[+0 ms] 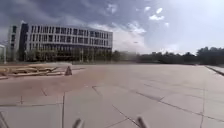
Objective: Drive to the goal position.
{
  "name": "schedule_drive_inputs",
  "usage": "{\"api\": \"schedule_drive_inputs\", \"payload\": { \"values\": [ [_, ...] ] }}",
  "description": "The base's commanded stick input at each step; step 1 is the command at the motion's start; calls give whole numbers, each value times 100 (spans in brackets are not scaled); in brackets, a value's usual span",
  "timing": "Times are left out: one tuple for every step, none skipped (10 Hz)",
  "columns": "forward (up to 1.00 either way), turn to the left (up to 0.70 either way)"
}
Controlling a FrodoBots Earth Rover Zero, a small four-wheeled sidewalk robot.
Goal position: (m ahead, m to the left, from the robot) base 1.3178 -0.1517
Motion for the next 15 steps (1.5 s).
{"api": "schedule_drive_inputs", "payload": {
  "values": [
    [69, -18],
    [69, 0],
    [69, 0],
    [69, 0],
    [69, 0],
    [69, 0],
    [69, 0],
    [69, 0],
    [69, 0],
    [69, 0],
    [69, 0],
    [69, 0],
    [69, 0],
    [69, 0],
    [69, 0]
  ]
}}
